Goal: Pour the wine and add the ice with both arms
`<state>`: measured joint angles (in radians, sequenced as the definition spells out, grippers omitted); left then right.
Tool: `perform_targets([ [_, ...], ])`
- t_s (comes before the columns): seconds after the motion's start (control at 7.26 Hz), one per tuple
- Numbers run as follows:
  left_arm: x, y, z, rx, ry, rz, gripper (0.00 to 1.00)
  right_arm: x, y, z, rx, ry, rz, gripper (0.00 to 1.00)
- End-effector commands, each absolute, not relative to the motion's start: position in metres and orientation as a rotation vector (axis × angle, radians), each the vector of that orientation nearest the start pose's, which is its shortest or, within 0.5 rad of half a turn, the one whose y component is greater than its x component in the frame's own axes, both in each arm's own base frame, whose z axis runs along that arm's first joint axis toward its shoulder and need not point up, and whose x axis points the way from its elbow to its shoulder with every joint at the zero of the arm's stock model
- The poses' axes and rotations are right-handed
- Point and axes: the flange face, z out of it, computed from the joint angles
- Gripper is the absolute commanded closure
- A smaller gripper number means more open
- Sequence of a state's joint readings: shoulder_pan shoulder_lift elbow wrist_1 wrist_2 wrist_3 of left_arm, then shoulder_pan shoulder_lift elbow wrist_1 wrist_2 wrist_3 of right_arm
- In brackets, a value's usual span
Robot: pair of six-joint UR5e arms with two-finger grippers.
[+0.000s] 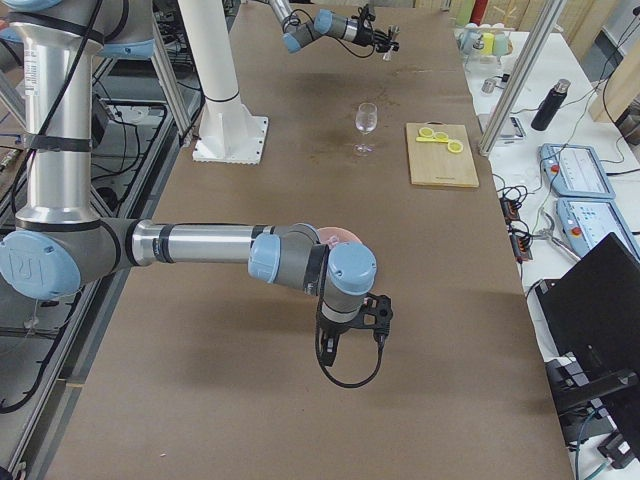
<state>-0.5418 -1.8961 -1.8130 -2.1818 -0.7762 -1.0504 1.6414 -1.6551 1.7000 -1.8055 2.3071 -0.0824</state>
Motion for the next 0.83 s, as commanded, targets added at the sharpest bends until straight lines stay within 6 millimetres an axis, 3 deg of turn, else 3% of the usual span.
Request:
perform_targets([
  [0.0, 0.413, -0.459, 0.262, 1.124, 0.688, -0.374, 1.00, 0.097, -0.439, 0.670, -0.129, -0.747, 0.060, 0.00],
  [0.28, 0.456, -0.430, 0.240, 1.112, 0.720, -0.278, 1.00, 0.097, -0.439, 0.670, -0.128, -0.755, 0.061, 0.00],
  [0.41, 0.468, -0.425, 0.209, 1.107, 0.721, -0.258, 1.00, 0.097, -0.438, 0.670, -0.130, -0.755, 0.062, 0.00],
  [0.69, 0.480, -0.394, 0.185, 1.096, 0.796, -0.228, 1.00, 0.097, -0.439, 0.670, -0.128, -0.755, 0.061, 0.00],
])
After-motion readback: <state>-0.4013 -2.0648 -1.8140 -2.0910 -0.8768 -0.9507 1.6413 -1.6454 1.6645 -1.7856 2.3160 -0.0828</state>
